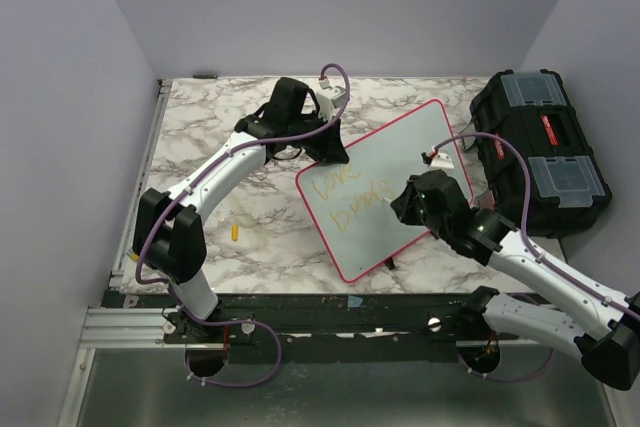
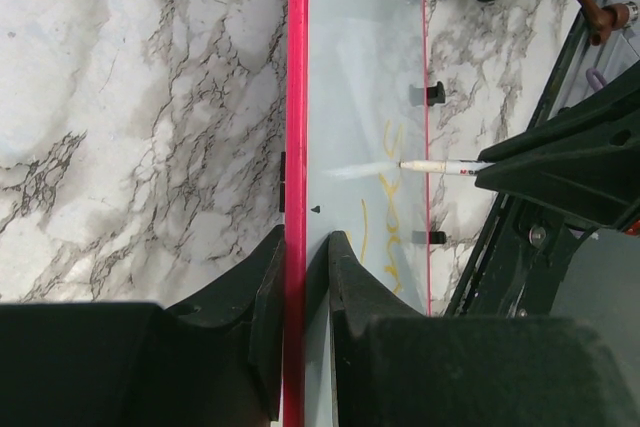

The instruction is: Write a sentence on the whiteboard

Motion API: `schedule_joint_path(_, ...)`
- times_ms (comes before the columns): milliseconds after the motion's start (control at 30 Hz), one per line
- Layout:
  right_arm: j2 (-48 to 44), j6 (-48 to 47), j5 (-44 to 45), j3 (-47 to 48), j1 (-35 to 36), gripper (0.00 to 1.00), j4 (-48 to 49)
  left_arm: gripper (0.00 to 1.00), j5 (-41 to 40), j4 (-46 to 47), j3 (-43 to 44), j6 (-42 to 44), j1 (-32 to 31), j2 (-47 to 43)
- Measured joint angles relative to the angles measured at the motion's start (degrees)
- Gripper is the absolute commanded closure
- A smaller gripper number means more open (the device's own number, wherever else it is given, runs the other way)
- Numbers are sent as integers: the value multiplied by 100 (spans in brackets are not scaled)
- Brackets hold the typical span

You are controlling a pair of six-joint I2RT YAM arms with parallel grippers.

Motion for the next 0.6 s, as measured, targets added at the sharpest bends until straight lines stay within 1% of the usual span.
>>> schedule_joint_path(100, -278, 17, 76, -61, 2, 99, 59, 100, 17, 48, 0, -2, -20, -15)
schedule_joint_path(200, -673, 22, 308, -85, 2, 99, 111, 100, 20, 57, 0, -2, -37, -26)
schedule_joint_path(267, -765, 33, 501, -83, 2, 99, 144, 100, 20, 57, 0, -2, -39, -28)
schedule_joint_path(600, -295, 151, 1320, -52, 2, 99, 22, 100, 20, 57, 0, -2, -39, -31)
